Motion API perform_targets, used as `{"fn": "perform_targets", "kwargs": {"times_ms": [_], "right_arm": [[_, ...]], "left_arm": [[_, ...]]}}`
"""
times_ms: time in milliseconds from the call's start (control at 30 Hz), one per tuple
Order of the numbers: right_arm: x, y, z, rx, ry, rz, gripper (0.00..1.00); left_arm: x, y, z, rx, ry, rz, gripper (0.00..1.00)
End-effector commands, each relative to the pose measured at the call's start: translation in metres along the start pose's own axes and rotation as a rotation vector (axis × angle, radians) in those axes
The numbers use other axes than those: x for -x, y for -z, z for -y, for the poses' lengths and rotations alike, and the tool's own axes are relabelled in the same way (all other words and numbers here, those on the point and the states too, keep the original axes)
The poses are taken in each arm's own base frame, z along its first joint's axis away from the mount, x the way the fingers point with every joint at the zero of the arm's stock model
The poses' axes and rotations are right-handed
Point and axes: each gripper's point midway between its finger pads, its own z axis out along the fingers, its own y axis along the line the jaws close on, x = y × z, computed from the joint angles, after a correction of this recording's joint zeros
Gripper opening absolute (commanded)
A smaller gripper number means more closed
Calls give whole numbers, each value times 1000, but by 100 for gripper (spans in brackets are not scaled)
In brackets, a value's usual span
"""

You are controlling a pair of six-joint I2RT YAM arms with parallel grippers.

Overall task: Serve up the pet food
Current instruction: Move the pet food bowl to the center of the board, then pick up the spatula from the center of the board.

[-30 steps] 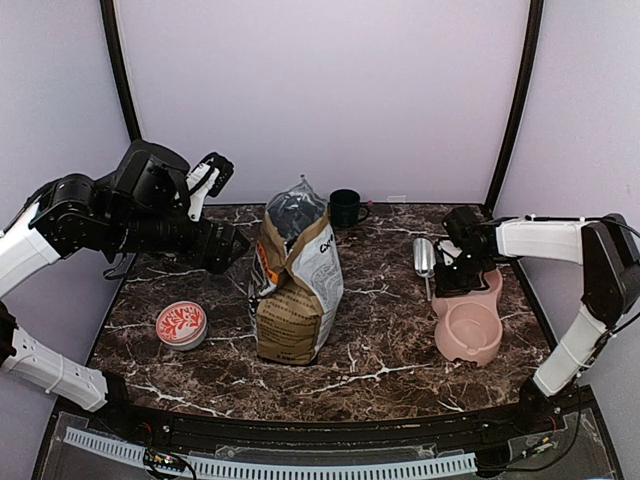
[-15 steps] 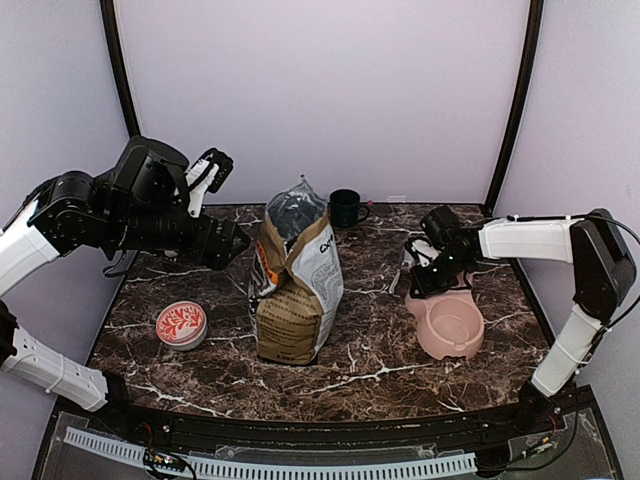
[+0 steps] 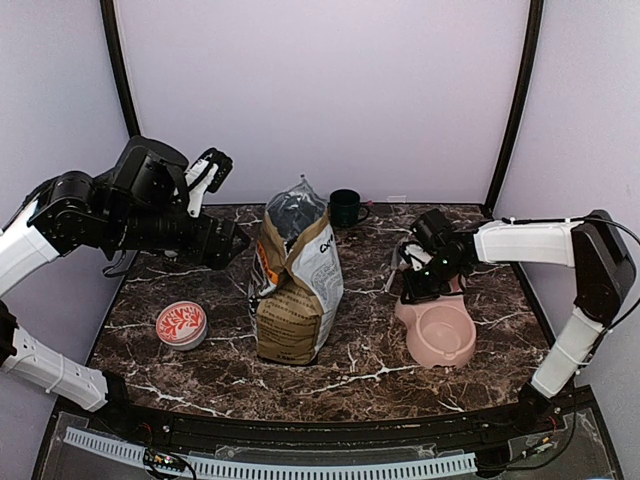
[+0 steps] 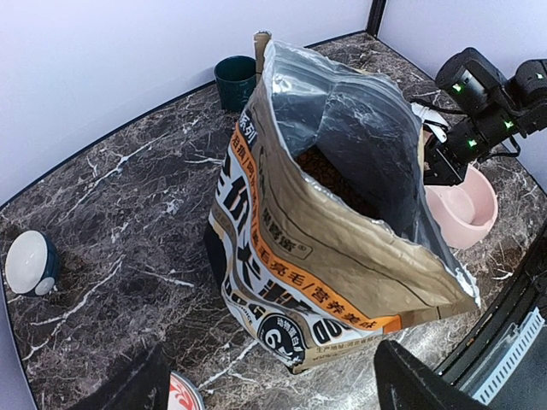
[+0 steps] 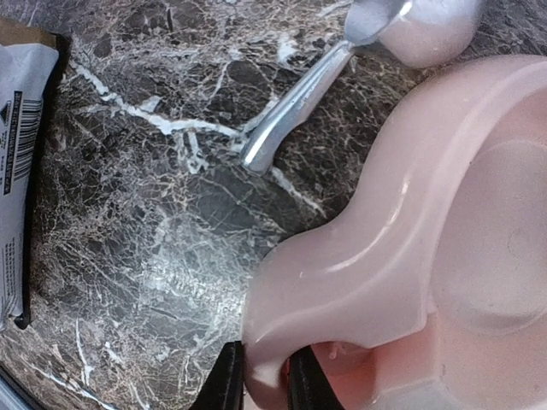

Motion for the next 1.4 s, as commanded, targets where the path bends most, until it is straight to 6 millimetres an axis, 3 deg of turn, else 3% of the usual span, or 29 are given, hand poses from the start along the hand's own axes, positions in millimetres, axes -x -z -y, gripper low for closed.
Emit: {"fn": "perform_targets", "kwargs": {"times_ms": [0, 133, 300, 467, 567, 733, 800, 967, 1167, 1367], "right_arm": [[-14, 21, -6, -4, -44, 17, 5], [-30, 33, -12, 33, -45, 2, 8], [-27, 47, -15, 38, -23, 18, 25], [9, 71, -22, 28, 3, 99, 44], [43, 95, -31, 30, 10, 181, 52], [90, 114, -10, -49, -77, 288, 61], [103, 115, 3, -70, -115, 311, 62], [116, 92, 41, -142, -166, 268, 66], [114, 69, 87, -197, -240, 219, 65], [110, 37, 105, -163, -272, 185, 62]], "left_arm": [[3, 12, -4, -14, 31, 35, 85], [3, 12, -5, -7, 28, 38, 85], [8, 8, -2, -13, 26, 48, 85], [14, 6, 3, -23, 27, 47, 85], [14, 6, 6, -40, 42, 46, 84], [14, 11, 6, -57, 66, 54, 84], [13, 13, 6, -60, 72, 58, 84], [10, 15, 3, -54, 76, 55, 84], [3, 15, -3, -27, 71, 44, 84], [6, 16, -13, 21, 68, 65, 88]]}}
